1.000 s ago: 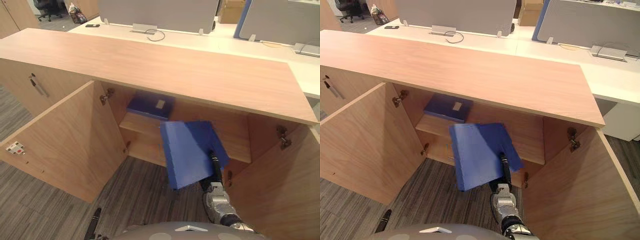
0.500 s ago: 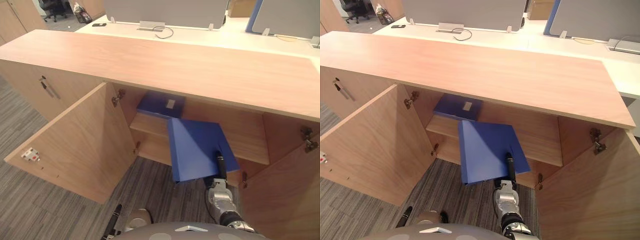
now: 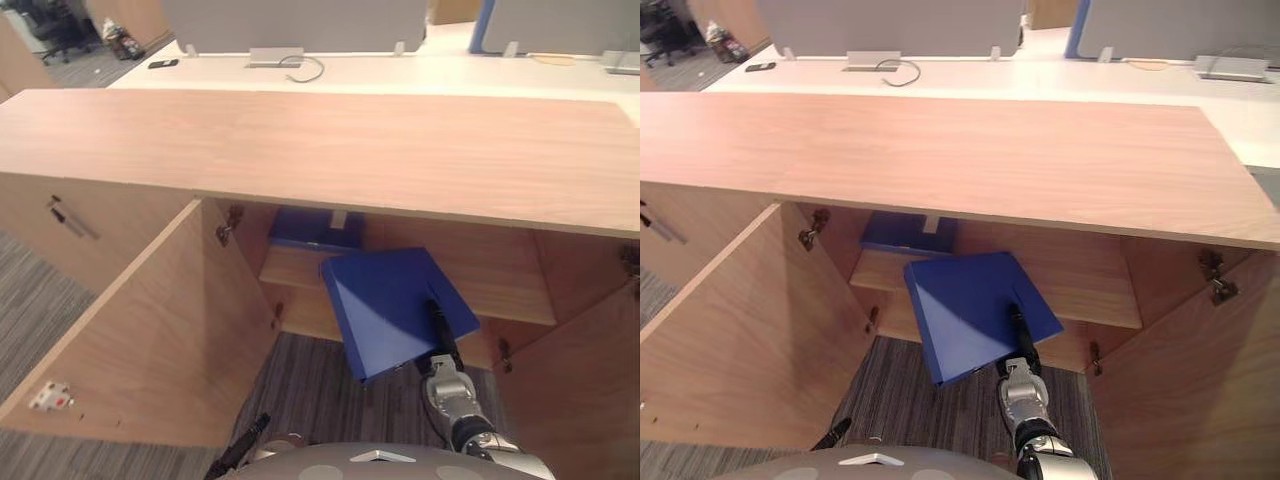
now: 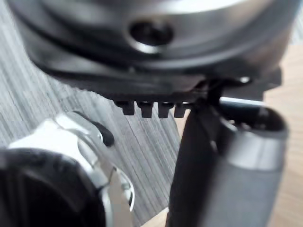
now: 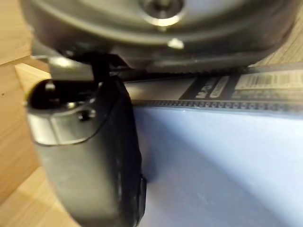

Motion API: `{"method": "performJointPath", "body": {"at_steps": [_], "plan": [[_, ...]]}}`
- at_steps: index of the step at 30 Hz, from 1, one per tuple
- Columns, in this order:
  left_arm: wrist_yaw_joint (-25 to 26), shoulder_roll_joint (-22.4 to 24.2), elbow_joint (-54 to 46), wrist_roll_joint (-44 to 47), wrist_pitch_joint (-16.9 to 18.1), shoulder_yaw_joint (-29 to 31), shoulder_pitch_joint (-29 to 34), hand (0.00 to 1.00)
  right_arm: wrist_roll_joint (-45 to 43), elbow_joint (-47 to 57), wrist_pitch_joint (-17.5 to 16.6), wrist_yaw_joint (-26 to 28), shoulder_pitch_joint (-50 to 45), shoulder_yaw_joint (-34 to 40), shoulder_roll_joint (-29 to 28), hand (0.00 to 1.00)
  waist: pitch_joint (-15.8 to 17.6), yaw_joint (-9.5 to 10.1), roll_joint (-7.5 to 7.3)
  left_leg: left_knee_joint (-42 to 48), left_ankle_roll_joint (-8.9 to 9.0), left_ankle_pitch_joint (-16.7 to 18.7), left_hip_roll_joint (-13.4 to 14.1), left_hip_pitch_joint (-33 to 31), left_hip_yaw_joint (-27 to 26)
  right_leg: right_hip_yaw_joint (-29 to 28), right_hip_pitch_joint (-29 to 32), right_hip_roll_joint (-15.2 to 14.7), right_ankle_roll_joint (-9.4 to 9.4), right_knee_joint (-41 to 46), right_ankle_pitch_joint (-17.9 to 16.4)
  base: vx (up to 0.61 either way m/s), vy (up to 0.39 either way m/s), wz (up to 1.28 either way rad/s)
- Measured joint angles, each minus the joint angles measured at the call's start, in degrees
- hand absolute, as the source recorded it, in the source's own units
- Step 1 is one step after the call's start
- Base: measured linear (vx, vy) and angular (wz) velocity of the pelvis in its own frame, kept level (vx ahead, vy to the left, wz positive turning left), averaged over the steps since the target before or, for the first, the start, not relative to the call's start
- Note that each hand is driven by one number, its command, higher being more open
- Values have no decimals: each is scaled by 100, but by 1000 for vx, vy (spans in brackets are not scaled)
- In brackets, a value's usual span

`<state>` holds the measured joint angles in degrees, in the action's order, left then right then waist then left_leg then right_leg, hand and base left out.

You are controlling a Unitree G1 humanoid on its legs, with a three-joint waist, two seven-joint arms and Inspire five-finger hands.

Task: Walk over to the cabinet, pick up the folder, carry it to the office cabinet, place the folder inside the office cabinet, then close the office cabinet door

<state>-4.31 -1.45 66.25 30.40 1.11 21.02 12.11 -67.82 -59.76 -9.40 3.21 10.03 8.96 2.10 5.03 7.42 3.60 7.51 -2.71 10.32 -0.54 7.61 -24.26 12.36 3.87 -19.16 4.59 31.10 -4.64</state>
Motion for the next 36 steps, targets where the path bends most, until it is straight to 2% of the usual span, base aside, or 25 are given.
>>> {"method": "performJointPath", "body": {"at_steps": [1,2,3,4,6,7,8,9,10,11,14,17,20,23,25,27,32,36], "plan": [[-1,-28,24,-76,0,0,7,100,3,1,1,-1,-1,0,4,0,10,-8,10,-12,-29,13,-22,45,-34,246,38,-120,-6,156,-5,68,50,-29],[-5,-77,23,-185,3,0,15,100,4,67,10,-3,-4,-28,-12,0,24,-9,27,-70,-56,22,-27,131,-82,660,84,-260,-118,355,-119,75,34,-19],[-6,-100,15,-185,7,3,8,100,4,149,19,-4,-5,-67,-35,0,28,-13,34,-77,-57,22,-4,134,-90,800,127,-281,-163,401,-202,44,-4,-18],[-8,-138,9,-186,10,2,-35,100,17,352,33,-2,-5,-103,-76,0,72,-33,107,-69,-58,18,70,110,-98,995,205,-181,-158,363,-396,28,-66,-6],[-34,-150,-49,-187,21,1,-46,100,147,685,56,2,-5,-132,-90,0,128,-68,123,-20,-24,-2,136,88,-79,1091,286,61,-162,16,-408,4,-96,5],[-92,-201,-53,-190,27,7,-39,100,213,901,55,2,-11,-128,-96,0,176,-95,7,-17,26,-22,23,76,-26,1095,280,157,-121,-467,-257,17,-139,13],[-99,-129,-15,-263,18,25,-29,100,223,1123,45,1,-17,-40,-21,0,185,-120,29,-110,102,-66,22,49,85,1100,56,286,23,-964,-393,24,-170,14],[-98,-99,-11,-320,16,30,-28,100,223,1149,28,1,-14,-6,-4,0,174,-126,77,-126,118,-81,51,36,110,1128,18,337,33,-1056,-352,37,-126,19],[-110,-12,-16,-433,16,39,15,100,218,1272,-32,-24,-31,118,27,0,120,-148,172,-207,174,-147,135,-16,196,1252,-120,472,4,-1401,-210,24,-85,14],[-115,55,-59,-444,21,79,73,100,213,1359,-147,-65,-28,238,38,0,96,-132,201,-285,235,-197,219,-39,229,1294,-175,641,-28,-1703,-82,20,-75,8],[-131,89,-67,-606,13,173,169,100,221,1556,-313,-196,-29,431,30,0,53,-128,117,-390,321,-273,330,-140,261,1377,-334,961,-88,-2400,218,14,-88,-5],[-135,75,-162,-608,17,248,171,100,229,1574,-394,-273,-30,639,43,0,115,-114,-11,-425,331,-291,398,-204,310,1440,-416,1061,-100,-2700,359,27,-61,6],[-142,81,-282,-668,17,220,152,100,228,1578,-444,-410,-7,819,41,0,116,-119,3,-393,314,-300,356,-339,394,1476,-400,1056,-89,-2832,479,89,14,3],[-153,97,-472,-810,23,172,95,100,222,1682,-461,-589,16,874,-31,0,146,-123,63,-202,259,-269,322,-595,516,1553,-258,996,-77,-2778,489,46,20,11],[-146,138,-565,-806,28,165,-83,100,217,1946,-464,-770,222,932,-91,0,250,-106,146,209,182,-208,362,-983,536,1570,78,863,-126,-2427,453,-35,57,9],[-137,163,-732,-802,55,29,-254,100,214,2297,-471,-877,708,982,-88,0,482,-100,260,782,121,-77,448,-1426,519,1571,576,643,-252,-1713,274,-115,59,-2],[-119,172,-1006,-768,140,-1,-485,100,202,2695,-631,-903,1999,1164,-38,0,754,-88,281,1774,126,368,645,-2483,517,1553,1640,392,-304,-644,-250,-128,-42,0],[-112,190,-1079,-660,135,-2,-517,100,168,2695,-722,-1177,2644,1449,-16,0,937,-91,297,2331,130,551,791,-2998,555,1520,2125,297,-403,-122,-462,-143,-59,1]]}}
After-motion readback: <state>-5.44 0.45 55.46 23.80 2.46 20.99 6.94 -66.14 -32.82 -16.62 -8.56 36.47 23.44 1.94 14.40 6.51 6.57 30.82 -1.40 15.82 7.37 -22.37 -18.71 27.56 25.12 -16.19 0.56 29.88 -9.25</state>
